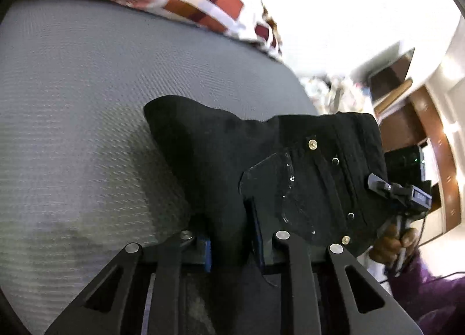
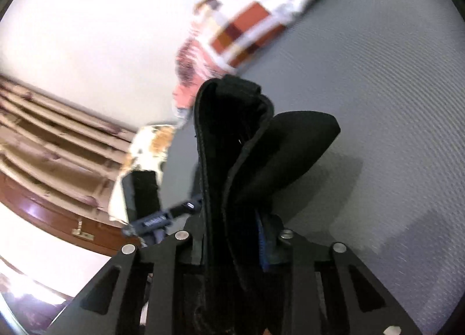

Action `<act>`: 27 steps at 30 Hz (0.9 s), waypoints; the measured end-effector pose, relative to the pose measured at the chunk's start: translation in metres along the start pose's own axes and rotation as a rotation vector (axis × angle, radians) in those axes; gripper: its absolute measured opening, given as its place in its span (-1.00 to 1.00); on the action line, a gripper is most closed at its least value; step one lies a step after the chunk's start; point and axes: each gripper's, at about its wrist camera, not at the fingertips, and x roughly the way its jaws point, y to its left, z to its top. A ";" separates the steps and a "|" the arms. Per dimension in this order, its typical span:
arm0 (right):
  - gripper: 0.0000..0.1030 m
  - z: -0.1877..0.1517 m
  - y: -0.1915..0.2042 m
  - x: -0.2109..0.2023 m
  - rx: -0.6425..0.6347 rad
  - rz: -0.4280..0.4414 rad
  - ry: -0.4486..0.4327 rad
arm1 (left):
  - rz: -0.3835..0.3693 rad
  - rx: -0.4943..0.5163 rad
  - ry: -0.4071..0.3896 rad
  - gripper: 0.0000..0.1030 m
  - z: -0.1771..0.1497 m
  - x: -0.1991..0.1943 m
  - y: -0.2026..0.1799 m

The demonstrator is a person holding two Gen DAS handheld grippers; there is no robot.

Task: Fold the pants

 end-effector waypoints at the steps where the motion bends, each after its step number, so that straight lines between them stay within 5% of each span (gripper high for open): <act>1: -0.51 0.007 0.008 0.009 -0.011 0.017 0.001 | 0.004 -0.008 -0.023 -0.58 0.004 -0.010 0.004; 10: -0.56 0.085 0.057 0.149 -0.092 0.141 0.019 | 0.224 -0.011 -0.252 -0.58 0.088 -0.124 0.070; 15: -0.57 0.115 0.042 0.228 -0.064 0.145 -0.007 | 0.341 0.011 -0.296 -0.58 0.125 -0.130 0.127; 19: -0.58 0.127 0.023 0.266 -0.060 0.052 -0.006 | 0.423 -0.014 -0.294 -0.57 0.136 -0.107 0.174; 21: -0.56 0.128 0.012 0.270 -0.040 0.032 0.005 | 0.445 -0.018 -0.292 -0.46 0.133 -0.097 0.186; 23: -0.43 0.127 0.007 0.267 -0.017 0.001 0.009 | 0.494 -0.011 -0.319 0.01 0.123 -0.100 0.187; 25: -0.38 0.123 0.015 0.255 -0.031 -0.053 -0.017 | 0.646 -0.015 -0.361 0.43 0.113 -0.107 0.178; 27: -0.36 0.113 0.035 0.242 -0.114 -0.147 -0.064 | 0.784 0.009 -0.428 0.58 0.103 -0.116 0.161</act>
